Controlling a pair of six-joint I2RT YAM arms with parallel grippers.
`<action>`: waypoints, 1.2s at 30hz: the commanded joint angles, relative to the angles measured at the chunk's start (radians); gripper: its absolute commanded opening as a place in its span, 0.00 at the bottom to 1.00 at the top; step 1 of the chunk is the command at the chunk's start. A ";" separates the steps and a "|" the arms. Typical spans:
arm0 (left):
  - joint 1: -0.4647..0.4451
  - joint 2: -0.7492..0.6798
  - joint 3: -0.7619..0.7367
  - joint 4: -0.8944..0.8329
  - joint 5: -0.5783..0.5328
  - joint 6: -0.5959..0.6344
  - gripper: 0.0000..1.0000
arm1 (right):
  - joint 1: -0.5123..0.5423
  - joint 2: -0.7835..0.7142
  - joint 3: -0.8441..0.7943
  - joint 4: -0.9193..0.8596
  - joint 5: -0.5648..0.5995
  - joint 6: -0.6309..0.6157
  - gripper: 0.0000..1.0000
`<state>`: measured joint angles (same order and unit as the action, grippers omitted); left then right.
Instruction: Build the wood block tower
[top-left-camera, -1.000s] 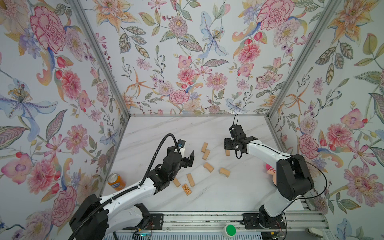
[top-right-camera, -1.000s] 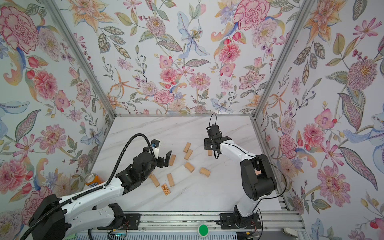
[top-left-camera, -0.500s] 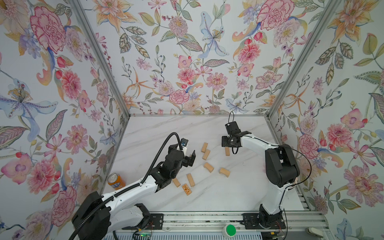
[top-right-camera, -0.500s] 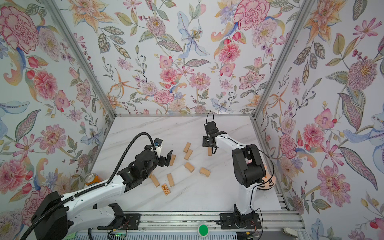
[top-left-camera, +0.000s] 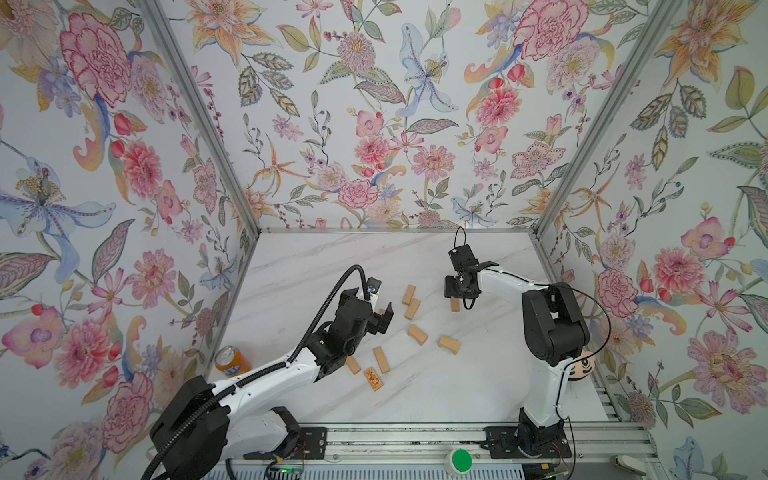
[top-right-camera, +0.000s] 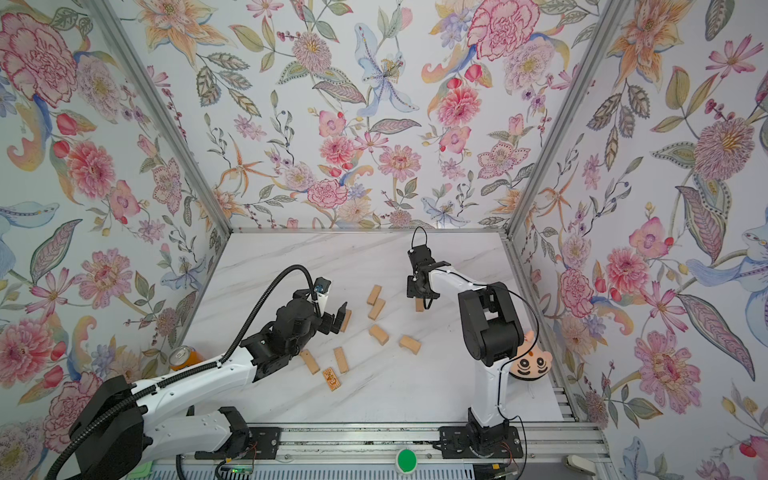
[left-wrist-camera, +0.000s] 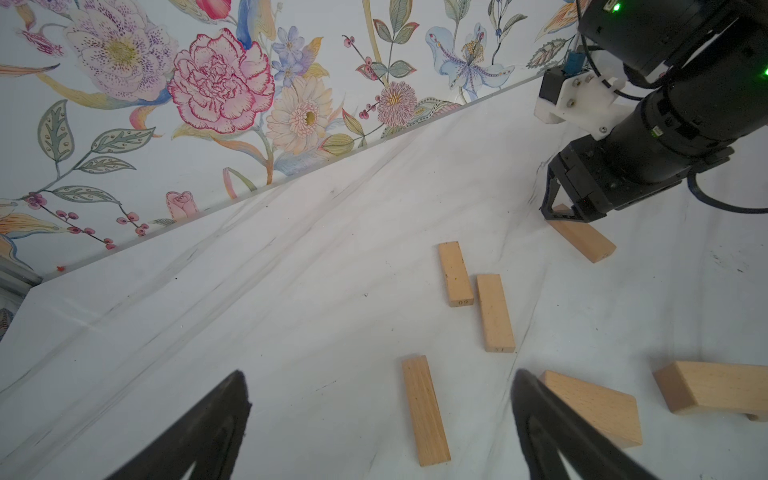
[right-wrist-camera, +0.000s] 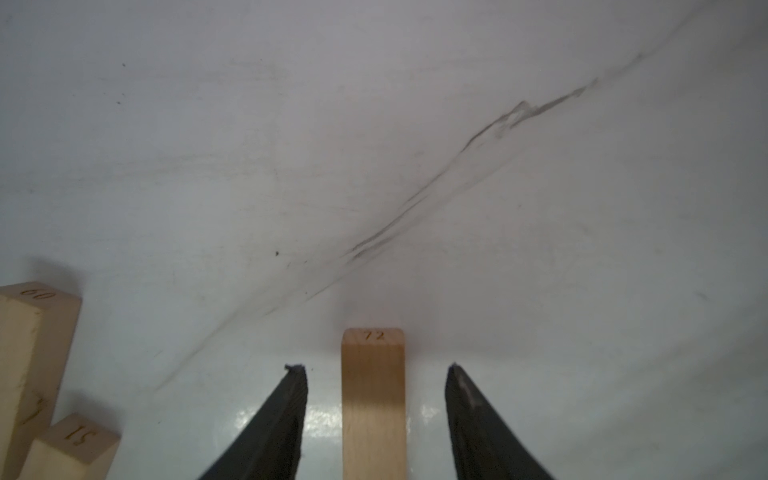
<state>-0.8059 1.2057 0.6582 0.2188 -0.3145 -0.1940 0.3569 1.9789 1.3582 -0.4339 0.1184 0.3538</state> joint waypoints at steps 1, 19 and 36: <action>-0.011 0.001 0.022 -0.013 0.001 0.013 0.99 | 0.005 0.027 -0.013 -0.027 -0.026 0.023 0.53; -0.011 -0.079 -0.038 -0.025 -0.017 -0.008 0.99 | 0.057 0.087 0.041 -0.089 -0.003 0.063 0.34; -0.012 -0.187 -0.104 -0.032 -0.036 -0.039 0.99 | 0.128 0.188 0.216 -0.151 0.017 0.102 0.32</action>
<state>-0.8059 1.0431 0.5739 0.2008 -0.3260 -0.2123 0.4690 2.1334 1.5467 -0.5396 0.1246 0.4435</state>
